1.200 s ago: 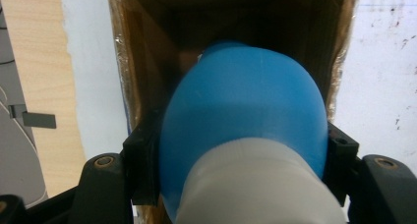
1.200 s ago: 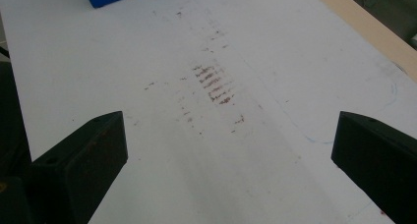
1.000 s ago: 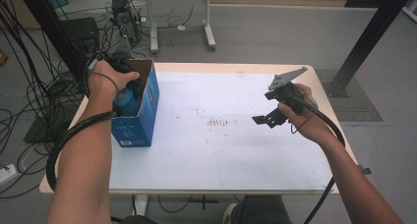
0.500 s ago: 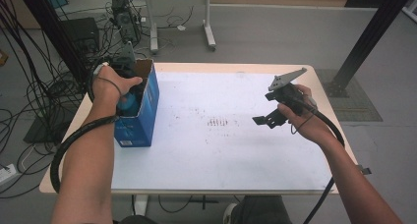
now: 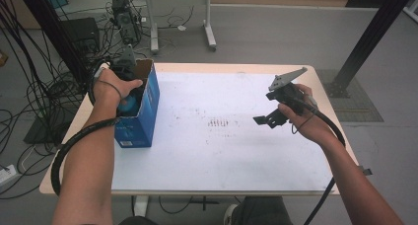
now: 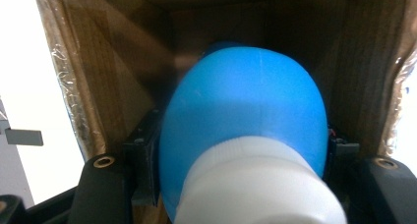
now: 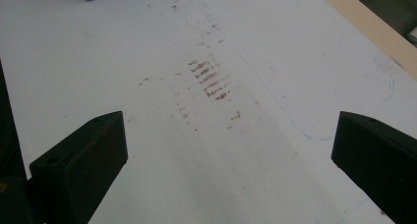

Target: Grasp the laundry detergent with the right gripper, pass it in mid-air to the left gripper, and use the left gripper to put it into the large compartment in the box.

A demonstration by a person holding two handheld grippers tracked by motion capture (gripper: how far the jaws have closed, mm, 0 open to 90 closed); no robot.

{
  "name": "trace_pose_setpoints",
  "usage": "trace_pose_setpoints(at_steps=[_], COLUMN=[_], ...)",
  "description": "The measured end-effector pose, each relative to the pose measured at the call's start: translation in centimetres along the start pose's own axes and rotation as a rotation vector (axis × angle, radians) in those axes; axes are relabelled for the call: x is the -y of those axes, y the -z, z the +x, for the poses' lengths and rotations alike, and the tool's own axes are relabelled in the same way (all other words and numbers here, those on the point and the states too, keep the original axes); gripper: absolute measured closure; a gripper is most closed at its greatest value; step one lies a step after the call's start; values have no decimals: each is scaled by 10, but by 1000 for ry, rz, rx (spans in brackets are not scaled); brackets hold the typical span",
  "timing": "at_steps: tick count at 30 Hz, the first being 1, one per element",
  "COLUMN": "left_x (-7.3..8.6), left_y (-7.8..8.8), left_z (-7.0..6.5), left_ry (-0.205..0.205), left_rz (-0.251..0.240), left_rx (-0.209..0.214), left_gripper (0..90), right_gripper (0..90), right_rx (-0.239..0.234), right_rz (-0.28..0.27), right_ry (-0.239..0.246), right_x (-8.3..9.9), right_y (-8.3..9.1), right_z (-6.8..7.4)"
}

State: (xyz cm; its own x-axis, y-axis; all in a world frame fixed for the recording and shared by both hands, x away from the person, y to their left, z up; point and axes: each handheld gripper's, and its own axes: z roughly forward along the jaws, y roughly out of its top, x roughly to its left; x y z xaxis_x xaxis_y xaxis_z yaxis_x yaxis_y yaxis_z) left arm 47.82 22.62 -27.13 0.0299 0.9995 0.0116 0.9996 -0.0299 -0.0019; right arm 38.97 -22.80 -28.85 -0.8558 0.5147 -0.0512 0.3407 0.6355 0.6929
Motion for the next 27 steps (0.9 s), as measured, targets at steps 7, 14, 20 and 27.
trace_pose_setpoints(at_steps=[7,14,20,27], left_x=[-2,-2,-1,-2], left_y=[-1,-1,-1,-1], left_z=[0,1,2,1], left_ry=[3,7,9,7], left_rz=[-3,-11,-12,-9], left_rx=[0,4,6,3], left_gripper=[364,362,362,362], right_gripper=[4,4,4,4], right_rx=[4,8,8,14], right_rz=[5,14,17,18], right_ry=[0,-3,0,-1], right_x=[0,2,3,3], right_y=[2,2,2,4], right_z=[-1,-3,-3,-4])
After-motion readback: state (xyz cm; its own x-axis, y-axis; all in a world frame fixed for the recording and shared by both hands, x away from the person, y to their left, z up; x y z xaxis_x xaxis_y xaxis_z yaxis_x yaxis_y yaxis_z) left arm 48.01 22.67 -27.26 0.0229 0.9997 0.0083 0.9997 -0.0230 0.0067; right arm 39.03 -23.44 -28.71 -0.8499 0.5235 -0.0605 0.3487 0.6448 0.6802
